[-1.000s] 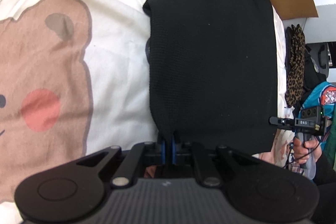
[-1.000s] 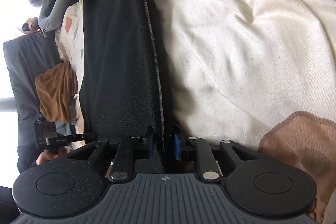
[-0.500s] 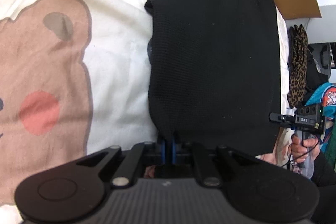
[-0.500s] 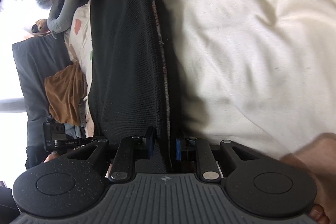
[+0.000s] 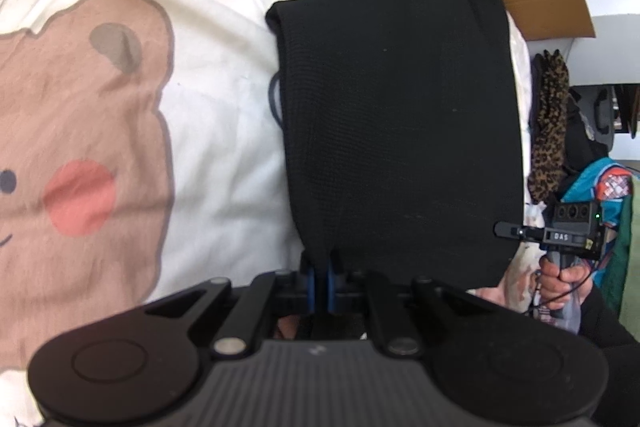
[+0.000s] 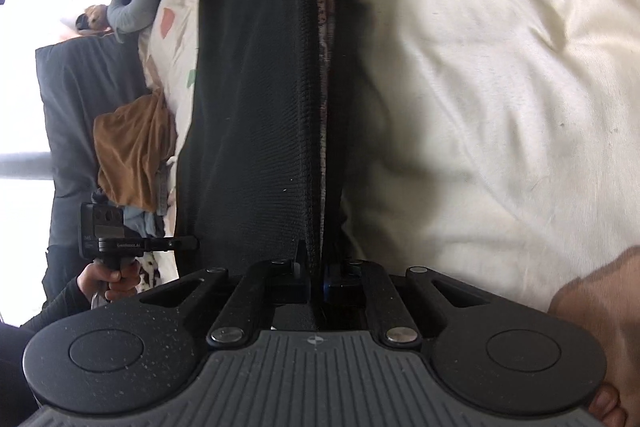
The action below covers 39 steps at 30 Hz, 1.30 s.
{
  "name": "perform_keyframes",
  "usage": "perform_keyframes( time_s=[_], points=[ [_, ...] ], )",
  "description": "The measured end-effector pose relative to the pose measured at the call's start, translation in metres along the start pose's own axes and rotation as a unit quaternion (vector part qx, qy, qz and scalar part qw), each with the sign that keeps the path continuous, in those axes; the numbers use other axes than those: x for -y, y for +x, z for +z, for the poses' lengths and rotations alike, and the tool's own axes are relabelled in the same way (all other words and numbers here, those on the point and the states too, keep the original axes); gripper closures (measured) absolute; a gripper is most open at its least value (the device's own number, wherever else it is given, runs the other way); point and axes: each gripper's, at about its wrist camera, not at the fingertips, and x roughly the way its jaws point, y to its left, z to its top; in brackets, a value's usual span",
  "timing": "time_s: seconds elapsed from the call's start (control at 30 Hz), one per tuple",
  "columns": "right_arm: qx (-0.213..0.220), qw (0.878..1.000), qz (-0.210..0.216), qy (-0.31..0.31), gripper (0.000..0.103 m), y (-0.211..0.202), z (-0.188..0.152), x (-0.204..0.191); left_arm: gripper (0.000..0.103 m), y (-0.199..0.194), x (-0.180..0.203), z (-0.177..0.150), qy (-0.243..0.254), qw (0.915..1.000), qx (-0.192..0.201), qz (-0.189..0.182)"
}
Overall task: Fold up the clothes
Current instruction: 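Press the folded shorts flat with both grippers along the seam, then grasp the black shorts waistband end with both grippers together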
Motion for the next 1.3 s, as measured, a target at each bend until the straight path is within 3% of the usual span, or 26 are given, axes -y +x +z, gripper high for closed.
perform_keyframes(
  time_s=[0.33, 0.4, 0.73, 0.97, 1.3],
  points=[
    [-0.027, 0.999, 0.010, -0.026, 0.101, -0.014, -0.017, -0.023, 0.097, -0.008, 0.014, -0.002, 0.003, 0.9996, -0.020, -0.018],
    [-0.037, 0.999, 0.011, -0.032, 0.101, -0.016, -0.023, -0.027, 0.097, -0.016, -0.014, -0.016, 0.005, 0.9995, -0.025, -0.018],
    [-0.073, 0.996, 0.015, -0.040, 0.101, -0.033, -0.059, -0.038, 0.097, -0.031, -0.037, -0.064, -0.003, 0.9982, -0.053, -0.029],
    [-0.055, 0.998, 0.013, -0.036, 0.100, -0.035, -0.060, -0.038, 0.097, -0.053, -0.044, -0.064, -0.011, 0.9987, -0.031, -0.040],
    [-0.014, 0.999, 0.018, -0.043, 0.100, -0.046, -0.041, -0.043, 0.097, -0.103, -0.037, -0.038, 0.032, 0.9982, 0.025, -0.045]
  ],
)
